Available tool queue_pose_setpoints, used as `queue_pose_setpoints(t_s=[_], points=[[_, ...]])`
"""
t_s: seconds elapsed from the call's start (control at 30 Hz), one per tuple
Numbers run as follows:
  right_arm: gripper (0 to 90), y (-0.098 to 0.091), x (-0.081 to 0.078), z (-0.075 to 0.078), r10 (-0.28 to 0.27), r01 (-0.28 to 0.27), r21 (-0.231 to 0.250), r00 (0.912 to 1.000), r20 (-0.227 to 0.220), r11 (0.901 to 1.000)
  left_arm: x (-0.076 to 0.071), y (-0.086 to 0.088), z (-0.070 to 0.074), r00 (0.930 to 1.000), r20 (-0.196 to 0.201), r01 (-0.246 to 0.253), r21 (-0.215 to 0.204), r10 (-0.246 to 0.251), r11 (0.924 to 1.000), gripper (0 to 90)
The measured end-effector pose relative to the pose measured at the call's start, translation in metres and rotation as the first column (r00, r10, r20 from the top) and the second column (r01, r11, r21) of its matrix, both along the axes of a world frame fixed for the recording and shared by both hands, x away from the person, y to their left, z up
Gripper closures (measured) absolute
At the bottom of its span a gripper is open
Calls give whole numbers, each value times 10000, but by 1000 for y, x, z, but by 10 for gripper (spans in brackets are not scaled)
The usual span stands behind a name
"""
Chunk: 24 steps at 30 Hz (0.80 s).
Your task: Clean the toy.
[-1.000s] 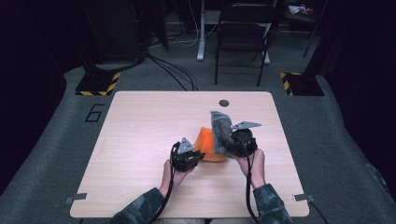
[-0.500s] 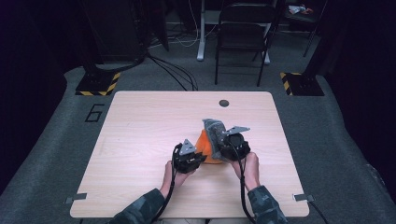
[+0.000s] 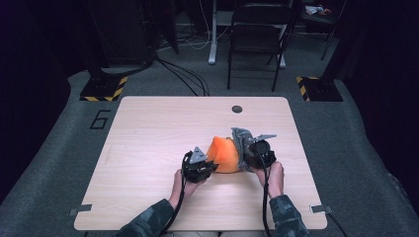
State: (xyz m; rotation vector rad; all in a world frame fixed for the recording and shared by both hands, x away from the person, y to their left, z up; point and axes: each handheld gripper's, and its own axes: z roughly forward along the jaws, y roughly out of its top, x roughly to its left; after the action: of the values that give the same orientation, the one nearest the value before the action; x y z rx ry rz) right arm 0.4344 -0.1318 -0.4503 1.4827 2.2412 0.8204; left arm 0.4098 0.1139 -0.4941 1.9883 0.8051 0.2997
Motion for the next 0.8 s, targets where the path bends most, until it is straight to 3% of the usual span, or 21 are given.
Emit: queue_pose_setpoints(t_s=[0.2,0.3,0.33,0.4,0.47,0.67,0.8], points=[[727,-8,5,-19,-480,476,-90,9973,-550,9988,0,0,-1,10000,-4,18,-28,-18,10000,795],[727,-12,9,-34,-453,427,-324,9954,-842,9986,0,1,-1,10000,42,-21,-69,21,10000,795],[726,-13,10,-40,-459,425,-334,9930,-1091,9985,1,1,-1,10000,2,-12,-99,12,10000,795],[726,-15,11,-44,-429,413,-162,9922,-1169,9990,0,1,-1,10000,13,-34,-119,34,9999,795],[728,-17,12,-36,-418,382,-345,9931,-1099,9987,0,2,-1,10000,82,10,-76,-9,10000,795],[730,-27,6,4,-661,677,495,9973,-327,9965,-1,0,-1,9997,229,19,-42,-18,10000,795],[730,-12,-4,30,-9,-27,778,9989,464,9970,-3,-1,0,9992,373,125,114,-129,9999,794]])
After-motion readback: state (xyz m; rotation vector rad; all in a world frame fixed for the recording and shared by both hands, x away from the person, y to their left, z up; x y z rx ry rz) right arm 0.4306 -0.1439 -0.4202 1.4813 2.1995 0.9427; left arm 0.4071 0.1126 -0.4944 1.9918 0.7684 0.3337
